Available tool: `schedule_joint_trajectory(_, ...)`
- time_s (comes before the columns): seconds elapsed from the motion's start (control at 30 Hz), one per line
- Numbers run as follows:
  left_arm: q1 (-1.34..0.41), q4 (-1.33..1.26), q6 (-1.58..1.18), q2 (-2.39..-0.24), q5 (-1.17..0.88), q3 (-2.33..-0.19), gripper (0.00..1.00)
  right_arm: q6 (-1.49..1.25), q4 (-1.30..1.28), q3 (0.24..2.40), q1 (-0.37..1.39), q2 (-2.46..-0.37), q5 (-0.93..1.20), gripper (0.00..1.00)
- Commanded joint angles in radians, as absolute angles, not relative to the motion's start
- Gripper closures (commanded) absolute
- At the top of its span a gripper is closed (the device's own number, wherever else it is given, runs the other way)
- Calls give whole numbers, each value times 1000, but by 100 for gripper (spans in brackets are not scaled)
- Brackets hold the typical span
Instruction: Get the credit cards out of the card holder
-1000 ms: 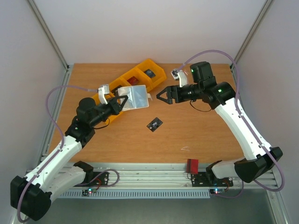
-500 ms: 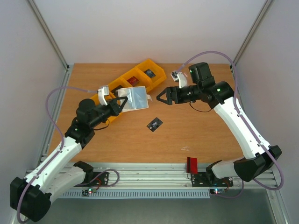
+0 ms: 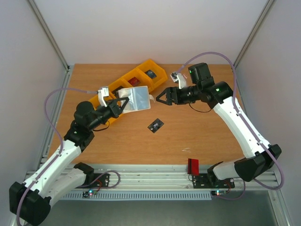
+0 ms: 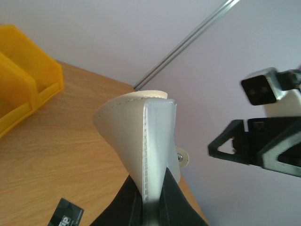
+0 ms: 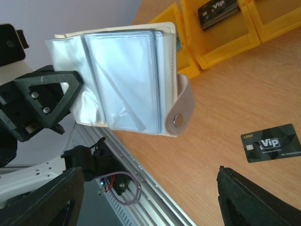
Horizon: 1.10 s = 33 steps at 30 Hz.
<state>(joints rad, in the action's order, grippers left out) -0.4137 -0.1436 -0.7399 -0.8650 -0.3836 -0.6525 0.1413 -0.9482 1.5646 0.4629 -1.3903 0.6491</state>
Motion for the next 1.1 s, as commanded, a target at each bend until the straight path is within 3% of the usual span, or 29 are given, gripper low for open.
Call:
schedule_joint_trajectory(0.0,-411,-335,-731,-831,-505,-658,100,105,-881,1552,465,-1407,731,23)
schedule_joint_trajectory(0.2,-411,-435,-712,-816,-644,-710,100,110,-802,1554,467,-1391,816,23)
schedule_joint_trajectory(0.33,-411,-449,-714,-817,-660,-721,100,118,-774,1554,491,-1399,844,29)
schedule_joint_trajectory(0.53,-411,-467,-726,-825,-676,-729,100,134,-736,1565,538,-1422,884,52)
schedule_joint_trajectory(0.73,-411,-467,-734,-828,-667,-723,100,186,-719,1602,618,-1445,930,57)
schedule_joint_trajectory(0.9,-411,-456,-732,-828,-653,-710,100,202,-685,1638,659,-1455,963,71)
schedule_joint_trajectory(0.97,-411,-445,-726,-824,-640,-702,100,200,-668,1646,662,-1450,984,71)
schedule_joint_trajectory(1.07,-411,-436,-717,-818,-621,-688,100,221,-681,1652,661,-1433,984,55)
